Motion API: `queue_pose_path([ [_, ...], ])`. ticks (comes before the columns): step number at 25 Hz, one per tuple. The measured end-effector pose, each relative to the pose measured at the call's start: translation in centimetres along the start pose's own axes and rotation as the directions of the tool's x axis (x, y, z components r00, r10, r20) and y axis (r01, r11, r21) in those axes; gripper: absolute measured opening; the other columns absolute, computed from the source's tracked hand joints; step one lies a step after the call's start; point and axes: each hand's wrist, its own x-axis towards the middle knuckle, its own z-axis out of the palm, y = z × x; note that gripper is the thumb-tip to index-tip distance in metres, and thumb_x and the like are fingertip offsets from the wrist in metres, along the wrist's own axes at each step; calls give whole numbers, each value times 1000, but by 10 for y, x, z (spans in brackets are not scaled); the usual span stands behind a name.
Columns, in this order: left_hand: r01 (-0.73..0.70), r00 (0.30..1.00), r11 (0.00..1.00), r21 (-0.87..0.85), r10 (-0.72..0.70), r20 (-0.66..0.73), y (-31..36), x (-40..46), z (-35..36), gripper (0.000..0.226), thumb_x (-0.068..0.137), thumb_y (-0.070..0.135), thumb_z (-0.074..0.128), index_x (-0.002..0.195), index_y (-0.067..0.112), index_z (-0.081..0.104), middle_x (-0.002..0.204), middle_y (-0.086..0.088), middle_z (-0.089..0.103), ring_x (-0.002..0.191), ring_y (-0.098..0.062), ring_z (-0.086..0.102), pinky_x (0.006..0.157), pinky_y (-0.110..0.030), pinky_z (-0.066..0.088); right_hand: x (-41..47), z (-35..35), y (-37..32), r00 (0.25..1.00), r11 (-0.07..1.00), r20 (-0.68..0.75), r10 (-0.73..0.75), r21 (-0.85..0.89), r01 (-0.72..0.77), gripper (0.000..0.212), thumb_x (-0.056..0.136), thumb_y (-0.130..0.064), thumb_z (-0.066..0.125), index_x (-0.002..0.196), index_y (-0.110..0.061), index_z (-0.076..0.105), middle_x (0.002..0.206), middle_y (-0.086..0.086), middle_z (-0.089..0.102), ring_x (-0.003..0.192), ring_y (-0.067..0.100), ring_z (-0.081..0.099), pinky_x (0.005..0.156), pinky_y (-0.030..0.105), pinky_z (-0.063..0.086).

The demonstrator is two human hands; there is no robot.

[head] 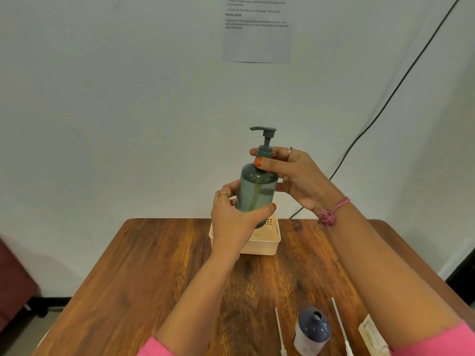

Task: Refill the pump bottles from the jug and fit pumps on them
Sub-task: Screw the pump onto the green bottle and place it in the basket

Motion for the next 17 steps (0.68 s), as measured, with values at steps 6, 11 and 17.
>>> queue_pose_path([
  [6, -10, 1000, 1000, 8, 10, -14, -4, -2, 0, 71, 57, 29, 90, 115, 31, 49, 116, 9, 52, 99, 1, 52, 82, -31, 55, 2, 10, 7, 989, 999, -144, 20, 39, -15, 49, 56, -19, 86, 96, -10, 60, 108, 15, 68, 92, 25, 70, 78, 43, 58],
  [11, 7, 1000, 1000, -7, -7, -10, -6, -2, 2, 71, 58, 31, 89, 114, 33, 47, 114, 11, 52, 98, 2, 51, 82, -28, 54, 1, 2, 5, 996, 996, 40, 85, 8, -86, 61, 64, -23, 78, 121, -13, 57, 124, 8, 62, 105, 17, 65, 78, 34, 57],
  [17, 1, 1000, 1000, -6, -1, -10, -6, 0, 3, 71, 57, 30, 90, 113, 33, 48, 112, 14, 52, 98, 3, 51, 81, -27, 54, 3, -2, 9, 999, 993, 15, 45, 110, -47, 35, 72, -15, 75, 106, -10, 67, 107, 4, 71, 98, 17, 67, 83, 41, 56],
])
